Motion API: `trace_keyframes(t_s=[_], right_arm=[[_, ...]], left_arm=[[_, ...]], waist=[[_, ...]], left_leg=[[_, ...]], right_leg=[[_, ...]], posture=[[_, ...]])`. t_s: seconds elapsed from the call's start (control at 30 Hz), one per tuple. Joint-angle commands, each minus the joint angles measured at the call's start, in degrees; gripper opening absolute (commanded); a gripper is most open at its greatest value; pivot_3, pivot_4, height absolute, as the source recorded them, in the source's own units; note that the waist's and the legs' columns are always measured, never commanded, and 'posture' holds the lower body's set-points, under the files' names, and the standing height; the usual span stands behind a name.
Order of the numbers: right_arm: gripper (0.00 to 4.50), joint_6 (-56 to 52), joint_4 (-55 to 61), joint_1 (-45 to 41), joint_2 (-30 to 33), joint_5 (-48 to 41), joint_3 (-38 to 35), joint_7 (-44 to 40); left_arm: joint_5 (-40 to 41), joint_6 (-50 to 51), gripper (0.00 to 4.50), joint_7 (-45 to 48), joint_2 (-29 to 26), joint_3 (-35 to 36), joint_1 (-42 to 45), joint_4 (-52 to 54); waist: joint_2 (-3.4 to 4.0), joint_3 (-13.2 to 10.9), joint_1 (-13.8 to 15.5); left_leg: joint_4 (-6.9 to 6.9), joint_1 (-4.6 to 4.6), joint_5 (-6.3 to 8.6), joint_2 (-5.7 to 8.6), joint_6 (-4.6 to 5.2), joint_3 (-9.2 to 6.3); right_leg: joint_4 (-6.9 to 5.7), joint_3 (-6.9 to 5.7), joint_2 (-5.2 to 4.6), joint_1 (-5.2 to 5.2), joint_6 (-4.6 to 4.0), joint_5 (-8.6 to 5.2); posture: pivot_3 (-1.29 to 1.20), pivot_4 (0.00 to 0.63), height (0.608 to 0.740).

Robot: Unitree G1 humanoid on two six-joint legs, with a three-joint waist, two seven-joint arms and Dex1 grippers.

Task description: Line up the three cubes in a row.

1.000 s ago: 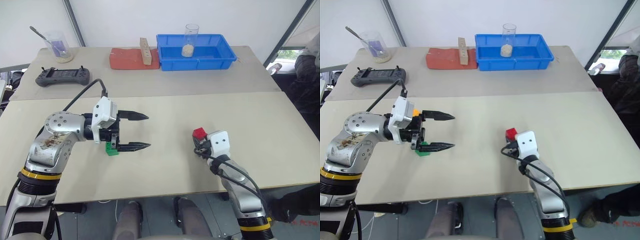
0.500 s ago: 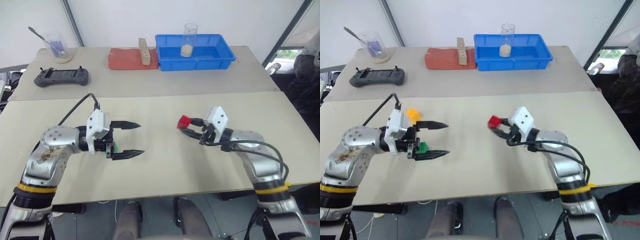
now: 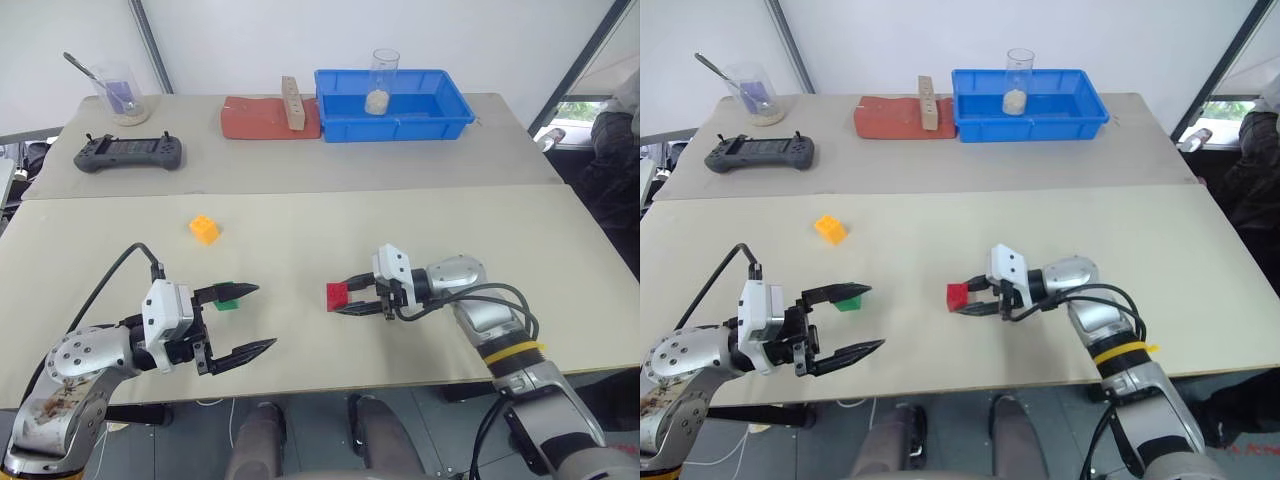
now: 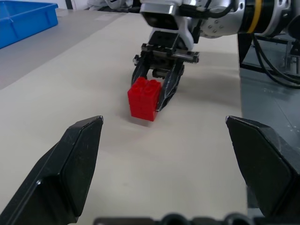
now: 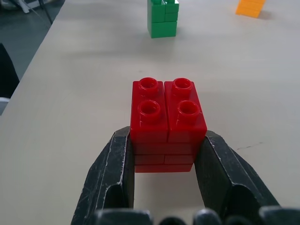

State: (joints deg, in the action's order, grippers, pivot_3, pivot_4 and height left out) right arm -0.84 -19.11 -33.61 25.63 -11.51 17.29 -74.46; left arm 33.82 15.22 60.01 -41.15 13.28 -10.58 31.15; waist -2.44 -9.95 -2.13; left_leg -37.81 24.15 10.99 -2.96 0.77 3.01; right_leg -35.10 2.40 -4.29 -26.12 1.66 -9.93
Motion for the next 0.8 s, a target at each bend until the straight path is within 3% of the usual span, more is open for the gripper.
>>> trace_keyframes(t_s=[0.03, 0.47, 0.53, 0.73, 0.8], right_arm=[[1.43, 3.36, -1.92, -1.91, -0.03, 0.22, -1.21, -1.36], [1.43, 8.44, -10.30, -3.77, 0.39, 1.84, -1.73, -3.73], [2.47, 7.97, -10.32, -3.69, 0.41, 1.75, -1.59, -4.05], [4.47, 6.43, -7.59, -3.85, 2.29, 0.50, -2.56, -6.17], [4.47, 4.87, -4.47, -3.62, 3.81, -0.45, -3.11, -7.08]], left_arm=[[1.38, -0.12, 4.50, -0.68, -0.56, 1.96, -0.85, 2.28], [1.14, 0.48, 4.50, -3.62, -0.37, 1.51, -1.49, 3.10], [1.14, 0.37, 4.50, -3.58, -0.47, 1.39, -1.55, 3.17], [0.20, 0.09, 4.50, -4.97, 0.66, 1.29, -3.27, 3.12], [-0.81, -0.25, 4.50, -7.47, 2.37, 1.30, -5.20, 3.64]], waist=[[0.00, 0.00, -0.14], [0.00, 0.00, -0.24], [0.00, 0.00, -0.24], [0.01, 0.00, -0.24], [0.01, 0.00, -0.24]], left_leg=[[0.00, -0.02, 0.00, 0.00, 0.00, 0.01], [0.01, 0.02, -0.01, 0.00, 0.02, 0.04], [0.01, 0.02, -0.01, 0.00, 0.02, 0.05], [0.01, -0.01, -0.01, 0.00, 0.02, 0.04], [0.01, 0.00, -0.01, 0.00, 0.02, 0.05]], right_leg=[[0.01, 0.00, 0.00, 0.00, -0.01, 0.01], [0.06, 0.01, 0.01, -0.02, 0.03, -0.02], [0.06, 0.02, 0.00, -0.01, 0.03, -0.01], [0.01, 0.01, 0.02, -0.01, 0.02, -0.01], [0.02, 0.02, -0.01, -0.02, 0.02, -0.01]], posture=[[0.00, 0.150, 0.740], [0.00, 0.150, 0.740], [0.00, 0.150, 0.740], [0.00, 0.150, 0.740], [0.00, 0.150, 0.740]])
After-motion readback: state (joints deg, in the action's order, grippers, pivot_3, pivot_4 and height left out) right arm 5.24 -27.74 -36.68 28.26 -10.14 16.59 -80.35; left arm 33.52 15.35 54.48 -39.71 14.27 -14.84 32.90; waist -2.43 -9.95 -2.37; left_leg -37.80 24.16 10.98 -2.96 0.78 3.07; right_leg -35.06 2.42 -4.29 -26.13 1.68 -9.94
